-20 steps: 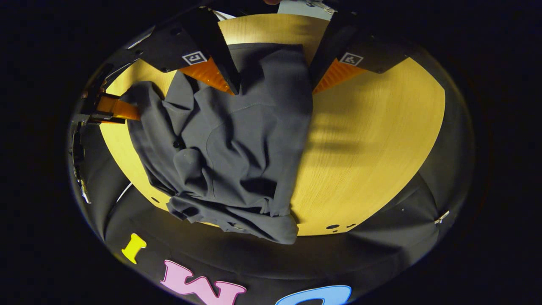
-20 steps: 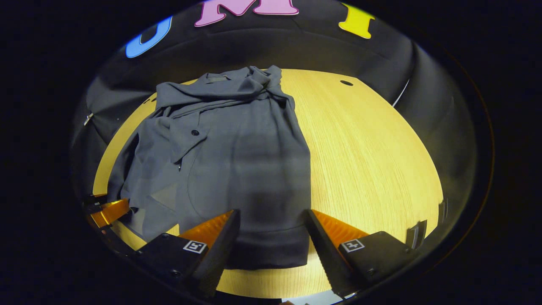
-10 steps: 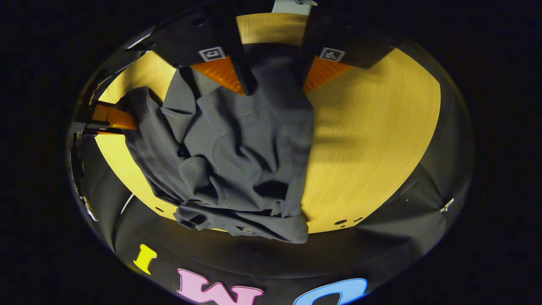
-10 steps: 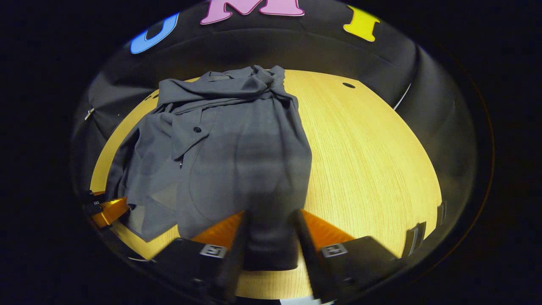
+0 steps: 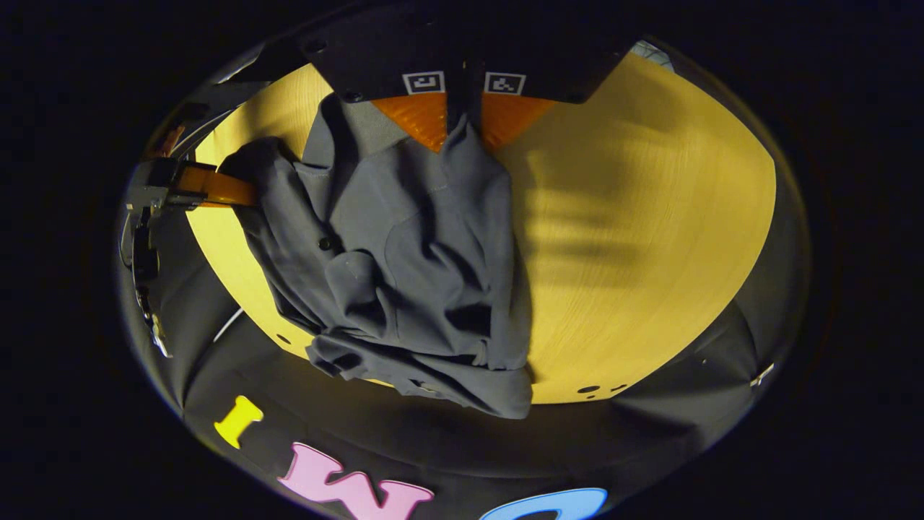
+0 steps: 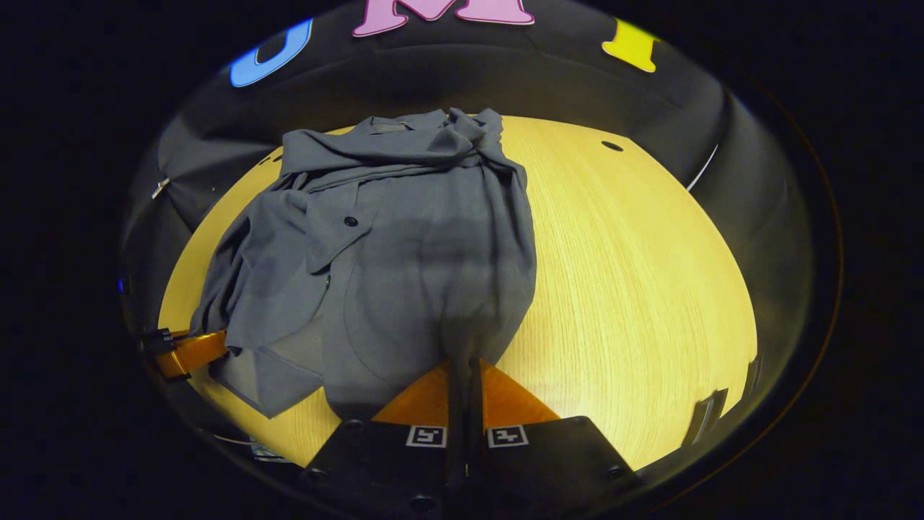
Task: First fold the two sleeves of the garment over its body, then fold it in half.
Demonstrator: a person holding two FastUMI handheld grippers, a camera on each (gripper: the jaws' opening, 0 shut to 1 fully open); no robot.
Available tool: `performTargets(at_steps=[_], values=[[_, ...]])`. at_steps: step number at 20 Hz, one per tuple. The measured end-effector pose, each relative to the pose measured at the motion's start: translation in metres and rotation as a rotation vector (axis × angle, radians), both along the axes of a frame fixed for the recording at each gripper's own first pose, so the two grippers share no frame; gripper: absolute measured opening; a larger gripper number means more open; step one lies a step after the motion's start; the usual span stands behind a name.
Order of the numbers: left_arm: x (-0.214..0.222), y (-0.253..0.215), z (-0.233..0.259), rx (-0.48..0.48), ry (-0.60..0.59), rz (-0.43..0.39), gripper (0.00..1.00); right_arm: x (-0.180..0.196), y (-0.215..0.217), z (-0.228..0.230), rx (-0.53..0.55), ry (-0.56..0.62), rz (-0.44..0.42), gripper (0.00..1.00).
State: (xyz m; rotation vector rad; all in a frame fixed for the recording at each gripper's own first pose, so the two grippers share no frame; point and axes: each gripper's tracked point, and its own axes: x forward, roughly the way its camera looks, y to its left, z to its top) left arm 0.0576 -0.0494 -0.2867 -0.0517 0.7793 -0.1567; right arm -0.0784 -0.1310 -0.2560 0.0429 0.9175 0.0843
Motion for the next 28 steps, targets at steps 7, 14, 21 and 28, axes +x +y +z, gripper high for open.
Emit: performTargets(at_steps=[7, 14, 21, 28], values=[[0.006, -0.005, 0.051, -0.078, -0.050, 0.036, 0.06, 0.021, 0.002, 0.036, 0.028, -0.041, 0.069, 0.06], [0.042, -0.010, 0.110, -0.140, -0.109, 0.063, 0.06, 0.065, 0.008, 0.076, 0.075, -0.106, 0.096, 0.06], [0.105, -0.013, 0.180, -0.208, -0.207, 0.088, 0.05, 0.142, 0.009, 0.129, 0.112, -0.223, 0.098, 0.06], [0.186, -0.018, 0.245, -0.208, -0.340, 0.084, 0.05, 0.236, 0.010, 0.180, 0.117, -0.362, 0.106, 0.06]])
